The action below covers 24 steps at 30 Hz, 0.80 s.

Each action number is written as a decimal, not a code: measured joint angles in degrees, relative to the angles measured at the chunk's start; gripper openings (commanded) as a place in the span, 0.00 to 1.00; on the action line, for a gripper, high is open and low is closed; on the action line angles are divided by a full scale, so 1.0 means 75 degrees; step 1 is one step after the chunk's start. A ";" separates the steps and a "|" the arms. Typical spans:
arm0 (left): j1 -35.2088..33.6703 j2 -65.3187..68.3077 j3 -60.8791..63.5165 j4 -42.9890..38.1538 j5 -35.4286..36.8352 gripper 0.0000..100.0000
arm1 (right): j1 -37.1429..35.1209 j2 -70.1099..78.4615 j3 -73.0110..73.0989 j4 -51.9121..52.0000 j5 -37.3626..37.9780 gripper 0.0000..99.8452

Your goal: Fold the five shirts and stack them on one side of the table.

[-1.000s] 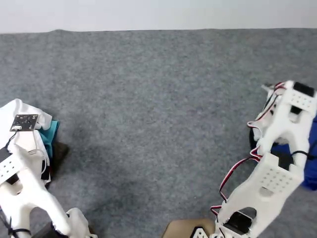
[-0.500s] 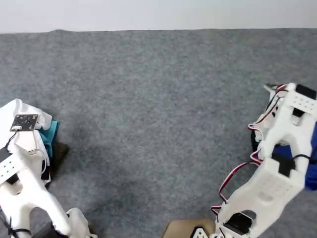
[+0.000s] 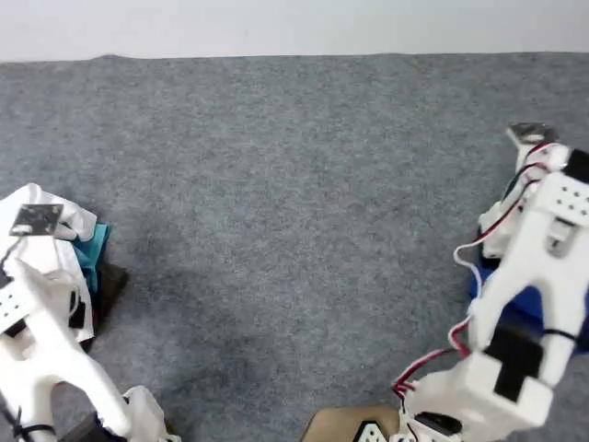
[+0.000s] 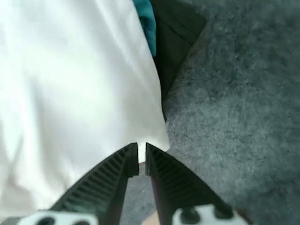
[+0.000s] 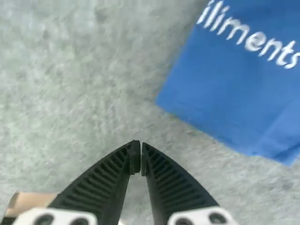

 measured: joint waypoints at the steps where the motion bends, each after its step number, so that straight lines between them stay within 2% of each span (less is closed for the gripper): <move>1: 0.0000 0.0000 -0.0234 0.0164 0.0000 0.04 | -0.0094 -0.0223 0.0281 0.0000 -0.0082 0.01; 7: 0.0000 0.0000 -0.2004 0.0785 0.0610 0.05 | -0.0574 -0.1242 0.1922 0.0000 -0.0633 0.01; 11: 0.0234 0.0000 -0.2473 0.0668 0.0563 0.13 | -0.0703 -0.1442 0.2649 0.0000 -0.0785 0.01; 15: 0.0457 0.0000 -0.2485 0.0387 -0.0117 0.20 | -0.0703 -0.1442 0.3012 0.0000 -0.0832 0.01; 24: 0.0141 0.0000 -0.1149 -0.1477 -0.2555 0.21 | -0.0703 -0.1442 0.3095 0.0000 -0.0832 0.01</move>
